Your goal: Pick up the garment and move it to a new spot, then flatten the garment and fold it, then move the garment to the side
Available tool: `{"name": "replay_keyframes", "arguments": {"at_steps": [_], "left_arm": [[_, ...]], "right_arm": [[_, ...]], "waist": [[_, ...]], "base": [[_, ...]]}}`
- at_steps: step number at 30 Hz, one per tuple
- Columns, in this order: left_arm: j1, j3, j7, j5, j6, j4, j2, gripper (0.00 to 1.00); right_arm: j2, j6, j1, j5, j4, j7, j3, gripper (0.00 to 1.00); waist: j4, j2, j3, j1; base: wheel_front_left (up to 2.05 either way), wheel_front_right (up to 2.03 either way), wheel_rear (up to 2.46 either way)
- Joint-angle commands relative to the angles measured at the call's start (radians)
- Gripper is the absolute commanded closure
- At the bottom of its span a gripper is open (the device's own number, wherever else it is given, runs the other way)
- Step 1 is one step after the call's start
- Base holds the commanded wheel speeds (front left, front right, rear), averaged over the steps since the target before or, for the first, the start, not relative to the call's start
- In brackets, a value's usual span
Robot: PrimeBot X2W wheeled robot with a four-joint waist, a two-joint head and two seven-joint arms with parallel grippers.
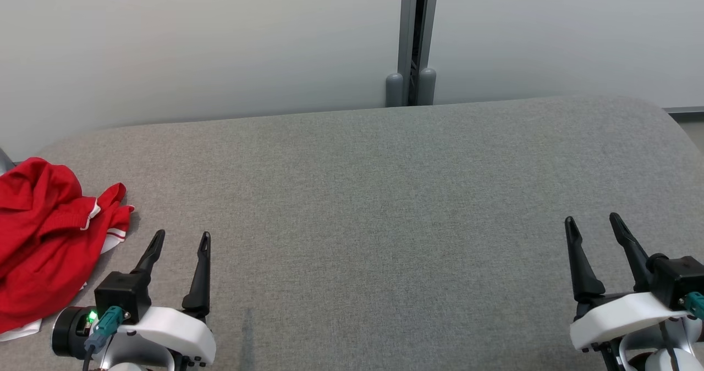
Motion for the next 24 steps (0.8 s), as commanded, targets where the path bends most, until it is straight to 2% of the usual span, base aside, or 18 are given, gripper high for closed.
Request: {"name": "replay_keyframes", "arguments": {"at_steps": [1,7,12,24], "left_arm": [[-0.001,0.001,0.001,-0.004,0.002,-0.002,0.006,0.00],[-0.007,-0.004,0.004,-0.010,0.005,-0.002,0.006,0.00],[-0.019,-0.004,0.005,-0.018,0.009,-0.001,0.007,0.00],[-0.030,0.022,-0.012,-0.045,0.025,0.002,0.013,0.00]], "right_arm": [[-0.002,0.000,0.011,0.007,0.000,-0.004,-0.005,0.00],[0.000,0.000,0.012,0.006,0.003,-0.006,-0.010,0.00],[0.002,0.000,0.012,0.004,-0.003,-0.008,-0.010,0.00],[0.008,0.000,0.002,0.013,-0.026,-0.002,0.027,0.00]], "waist": [[0.000,-0.0001,0.000,0.0000],[0.007,-0.0001,-0.001,0.0000],[0.040,-0.0001,-0.004,0.0000],[0.220,-0.0001,0.002,0.0000]], "base": [[0.00,0.00,0.00],[0.00,0.00,0.00],[0.00,0.00,0.00],[0.00,0.00,0.00]]}}
